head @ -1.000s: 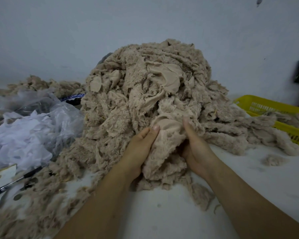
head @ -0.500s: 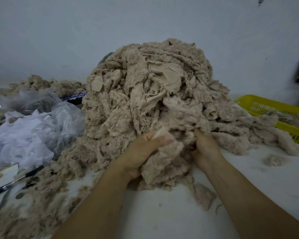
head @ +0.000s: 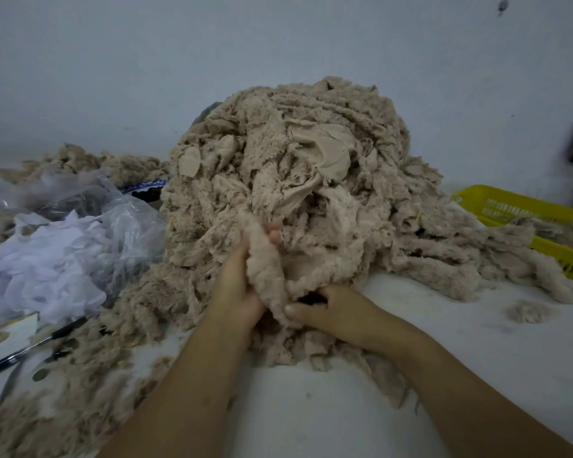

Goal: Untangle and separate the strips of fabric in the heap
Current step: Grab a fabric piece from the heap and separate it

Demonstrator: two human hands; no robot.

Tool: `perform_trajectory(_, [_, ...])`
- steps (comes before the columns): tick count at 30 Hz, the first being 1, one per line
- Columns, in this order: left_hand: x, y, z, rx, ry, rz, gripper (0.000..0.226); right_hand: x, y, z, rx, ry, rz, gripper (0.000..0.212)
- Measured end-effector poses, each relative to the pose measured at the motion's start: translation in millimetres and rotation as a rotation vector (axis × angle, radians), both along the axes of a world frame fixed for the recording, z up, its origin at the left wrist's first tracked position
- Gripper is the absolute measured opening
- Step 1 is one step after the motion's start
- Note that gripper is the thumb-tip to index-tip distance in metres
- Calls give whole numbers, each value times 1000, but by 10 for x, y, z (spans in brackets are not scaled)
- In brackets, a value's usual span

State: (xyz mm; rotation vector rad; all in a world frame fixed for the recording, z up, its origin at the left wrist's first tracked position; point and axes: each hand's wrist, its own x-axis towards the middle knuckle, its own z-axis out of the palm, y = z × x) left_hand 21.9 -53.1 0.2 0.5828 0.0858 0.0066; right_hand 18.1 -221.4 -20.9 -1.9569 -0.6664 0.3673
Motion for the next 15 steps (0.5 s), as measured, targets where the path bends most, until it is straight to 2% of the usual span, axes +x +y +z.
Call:
perform_trajectory(2, [23, 120, 13, -241, 12, 83, 24, 62, -21, -30, -120, -118, -38, 20])
perform_trajectory(3, [32, 175, 14, -307, 10, 115, 23, 68, -30, -7, -102, -116, -77, 21])
perform_trajectory(4, [35, 210, 15, -331, 5, 141, 23, 75, -43, 23, -4, -57, -115, 22])
perform_trajectory(6, [60, 215, 19, -266, -6, 188, 23, 85, -67, 104, 410, 239, -144, 20])
perform_trajectory(8, [69, 118, 42, -82, -11, 188, 21, 92, -113, 201, 790, 514, -145, 28])
perform_trajectory(9, [65, 51, 46, 67, -20, 165, 22, 99, -129, 227, 866, 573, -161, 36])
perform_trajectory(12, [-16, -154, -20, 593, -185, 118, 33, 142, -150, 230, 951, 634, -250, 40])
perform_trajectory(15, [-151, -301, -71, 1089, -363, 64, 23, 173, -151, 240, 1031, 596, -310, 38])
